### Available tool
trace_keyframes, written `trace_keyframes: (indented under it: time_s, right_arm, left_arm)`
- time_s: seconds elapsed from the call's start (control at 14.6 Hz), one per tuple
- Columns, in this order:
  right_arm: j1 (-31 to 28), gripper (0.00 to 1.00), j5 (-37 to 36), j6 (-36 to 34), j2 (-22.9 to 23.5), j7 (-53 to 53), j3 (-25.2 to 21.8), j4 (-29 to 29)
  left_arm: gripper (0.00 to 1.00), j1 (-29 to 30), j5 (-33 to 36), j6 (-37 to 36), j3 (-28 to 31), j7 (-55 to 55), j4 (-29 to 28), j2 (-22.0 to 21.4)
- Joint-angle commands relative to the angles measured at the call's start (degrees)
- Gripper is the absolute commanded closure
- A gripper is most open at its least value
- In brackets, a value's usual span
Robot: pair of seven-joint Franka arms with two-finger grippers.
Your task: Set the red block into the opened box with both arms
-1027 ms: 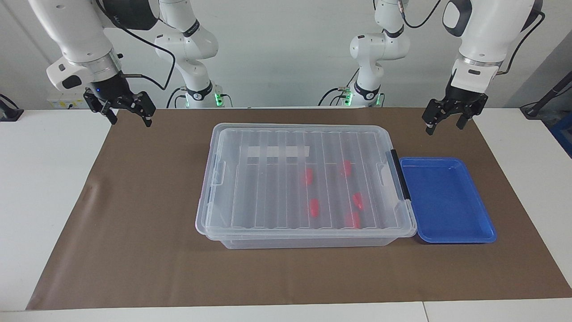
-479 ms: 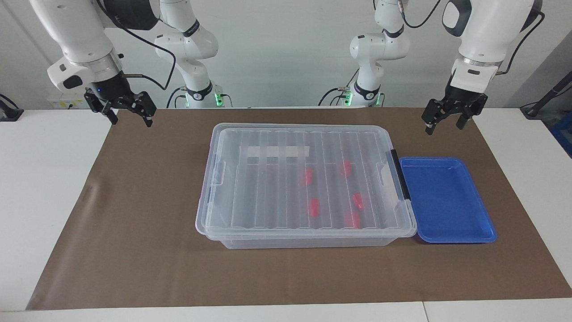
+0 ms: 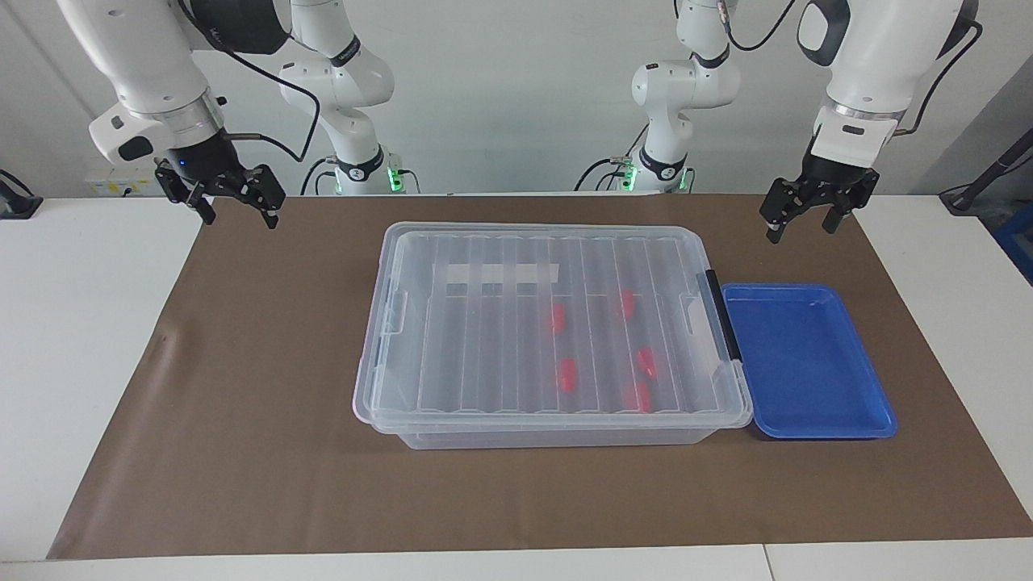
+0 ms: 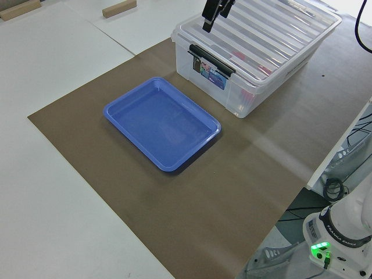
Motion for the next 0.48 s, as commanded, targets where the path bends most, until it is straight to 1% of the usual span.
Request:
trace_keyframes:
  time_s: [0.0, 0.41]
  right_arm:
    - [0.0, 0.0, -0.8, -0.8, -0.1, 0.5, 0.3, 0.0]
    - [0.1, 0.0, -0.9, -0.9, -0.1, 0.6, 0.4, 0.0]
  left_arm:
    - [0.0, -0.6, -0.9, -1.4, 0.7, 0.9, 0.5, -0.3]
    - [0.0, -0.6, -0.9, -1.3, 0.7, 0.9, 0.7, -0.3]
